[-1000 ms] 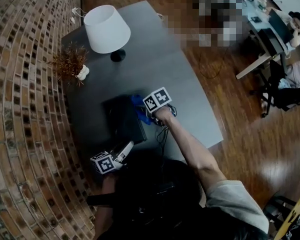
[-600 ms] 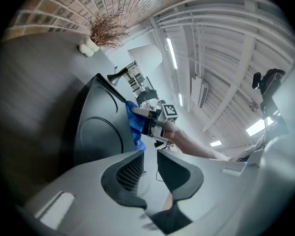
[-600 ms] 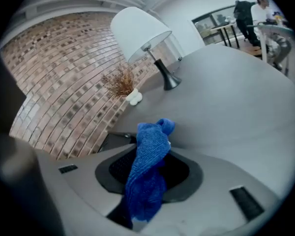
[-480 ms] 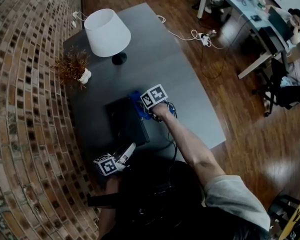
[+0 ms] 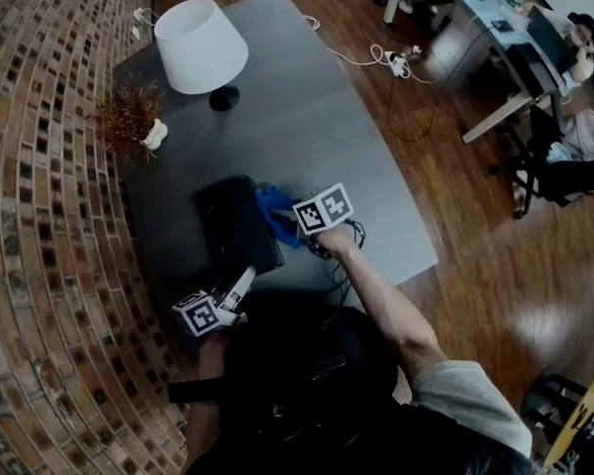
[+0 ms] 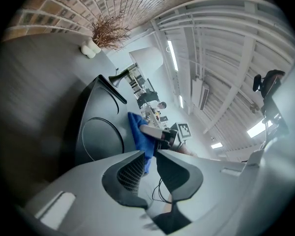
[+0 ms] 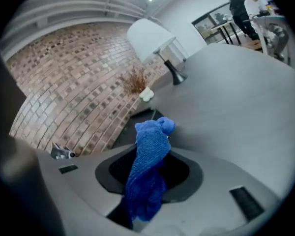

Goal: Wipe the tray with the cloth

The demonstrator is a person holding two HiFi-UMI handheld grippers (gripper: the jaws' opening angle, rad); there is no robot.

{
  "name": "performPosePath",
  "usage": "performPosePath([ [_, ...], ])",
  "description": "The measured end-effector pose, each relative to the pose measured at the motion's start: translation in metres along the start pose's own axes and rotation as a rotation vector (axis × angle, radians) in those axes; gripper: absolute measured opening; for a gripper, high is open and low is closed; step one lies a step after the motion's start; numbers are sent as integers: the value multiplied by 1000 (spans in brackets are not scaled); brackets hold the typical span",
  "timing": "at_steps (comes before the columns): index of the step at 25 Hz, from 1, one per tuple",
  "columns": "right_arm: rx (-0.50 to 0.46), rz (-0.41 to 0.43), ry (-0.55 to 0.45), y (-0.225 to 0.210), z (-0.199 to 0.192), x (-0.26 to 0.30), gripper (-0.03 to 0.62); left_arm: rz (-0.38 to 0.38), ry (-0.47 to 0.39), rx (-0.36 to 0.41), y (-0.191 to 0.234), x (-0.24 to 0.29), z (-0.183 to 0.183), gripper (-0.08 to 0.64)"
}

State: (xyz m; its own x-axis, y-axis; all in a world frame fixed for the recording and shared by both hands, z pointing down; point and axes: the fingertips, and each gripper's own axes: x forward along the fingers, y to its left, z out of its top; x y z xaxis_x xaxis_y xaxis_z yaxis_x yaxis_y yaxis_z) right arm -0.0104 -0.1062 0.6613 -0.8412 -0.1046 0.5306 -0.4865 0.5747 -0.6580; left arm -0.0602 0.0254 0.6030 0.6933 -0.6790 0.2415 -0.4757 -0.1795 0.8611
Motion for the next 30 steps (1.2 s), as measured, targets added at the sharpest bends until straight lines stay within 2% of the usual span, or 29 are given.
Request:
performPosePath([
  [2, 11, -2, 25, 7, -34, 6, 129, 2, 4, 7, 1, 0, -3, 61],
  [4, 8, 36, 64, 20, -66, -4, 127, -1, 19, 13, 2, 0, -6, 61],
  [8, -159, 134, 359, 43, -143, -27, 127, -3, 15, 1, 2, -1, -5, 55],
  [9, -181, 138, 396, 41, -150, -32, 129, -1, 12, -1, 1, -1, -4, 55],
  [10, -174, 123, 384, 35, -145, -35, 129, 1, 12, -1, 0, 0, -5, 55],
  [11, -137, 92, 330, 25, -130, -36, 129, 2, 16, -1, -1, 1, -5, 55],
  [14, 58, -62, 128, -13, -76, -28, 129, -9, 37, -9, 1, 2, -10, 55],
  [16, 151, -113, 92, -27, -67, -12, 129, -18, 38, -13, 1, 2, -12, 55],
  [17, 170, -99, 94, -24, -68, -2, 130, -19, 36, -17, 0, 2, -13, 55],
  [20, 140, -31, 148, -1, -82, 11, 129, -12, 41, -14, 1, 2, -14, 55],
  [22, 98, 18, 265, 12, -107, 2, 129, -11, 48, -8, 4, 2, -14, 52],
  [24, 28, 99, 426, 28, -141, -14, 129, -13, 52, -15, 5, 3, -15, 49],
  [26, -39, 137, 512, 30, -156, -27, 129, -20, 61, -18, 3, 4, -17, 48],
  [27, -49, 122, 493, 23, -147, -30, 129, -27, 65, -16, 1, 5, -18, 48],
  [28, -43, 91, 432, 11, -125, -30, 129, -30, 68, -15, 0, 6, -17, 48],
  [30, -2, 13, 228, -13, -58, -23, 130, -33, 65, -24, 5, 5, -18, 48],
])
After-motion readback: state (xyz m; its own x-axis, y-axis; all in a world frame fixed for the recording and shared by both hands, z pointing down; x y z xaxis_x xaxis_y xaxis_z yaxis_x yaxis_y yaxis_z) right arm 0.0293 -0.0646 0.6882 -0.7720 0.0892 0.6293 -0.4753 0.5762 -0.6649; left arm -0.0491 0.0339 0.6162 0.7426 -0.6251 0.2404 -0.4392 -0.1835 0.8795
